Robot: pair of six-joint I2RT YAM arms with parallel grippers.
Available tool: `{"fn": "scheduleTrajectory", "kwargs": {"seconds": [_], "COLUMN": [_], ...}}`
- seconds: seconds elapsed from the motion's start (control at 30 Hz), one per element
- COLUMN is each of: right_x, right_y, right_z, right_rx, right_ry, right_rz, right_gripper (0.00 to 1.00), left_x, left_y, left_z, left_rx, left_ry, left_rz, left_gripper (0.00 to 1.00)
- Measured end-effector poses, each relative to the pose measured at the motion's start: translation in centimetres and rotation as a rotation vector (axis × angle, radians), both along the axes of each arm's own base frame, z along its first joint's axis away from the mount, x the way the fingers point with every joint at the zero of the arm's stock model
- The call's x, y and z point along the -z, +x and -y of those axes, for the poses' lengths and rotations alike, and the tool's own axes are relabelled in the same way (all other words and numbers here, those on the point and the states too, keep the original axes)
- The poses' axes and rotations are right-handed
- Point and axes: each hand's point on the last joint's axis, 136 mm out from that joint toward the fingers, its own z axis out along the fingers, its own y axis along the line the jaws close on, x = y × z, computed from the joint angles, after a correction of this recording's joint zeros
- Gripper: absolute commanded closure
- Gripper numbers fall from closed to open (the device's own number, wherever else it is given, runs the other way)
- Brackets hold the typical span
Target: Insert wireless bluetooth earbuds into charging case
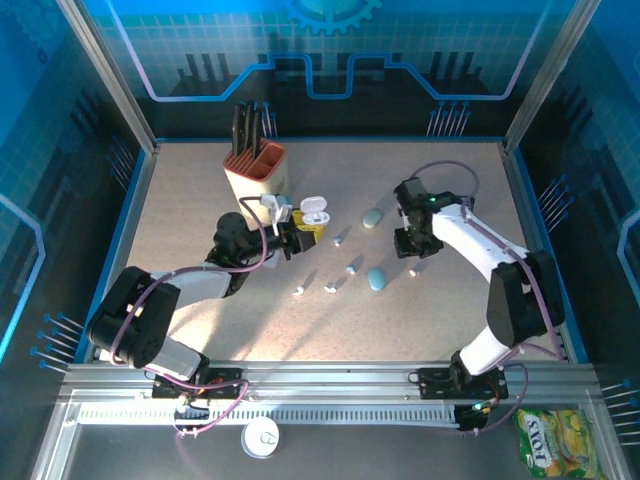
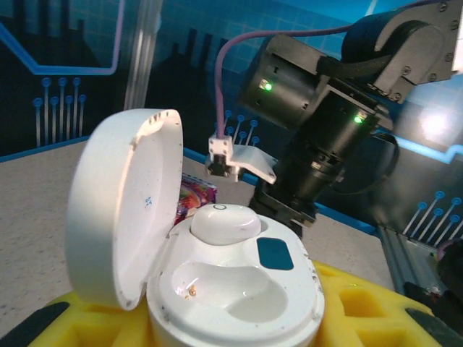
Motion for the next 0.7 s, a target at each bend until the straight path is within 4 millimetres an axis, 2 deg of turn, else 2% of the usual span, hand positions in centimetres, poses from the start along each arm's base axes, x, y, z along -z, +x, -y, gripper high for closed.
{"fn": "scheduleTrajectory", "kwargs": {"seconds": [0.17, 0.33, 0.7], "right_x": [2.5, 4.6, 6.4], "right_y": [-1.4, -2.1, -1.2], "right_z": [-0.6, -0.9, -0.9], "right_rx": [-0.186, -0.289, -0.342], "right_ry": [-0.221, -0.356, -0.487], "right_rz": [-0.108, -0.185, -0.24], "right_gripper": [0.55, 0.57, 0.64], "left_x": [-0.4, -0.9, -2.1], "left_y": [0.8, 0.9, 0.3], "left_z": [-1.2, -1.5, -1.8], "left_rx": [-0.047, -0.061, -0.062], "left_ry": [-0.021, -0.027, -0.037], "left_rz": [0.012, 0.025, 0.055], "left_gripper": [0.69, 0.68, 0.68]}}
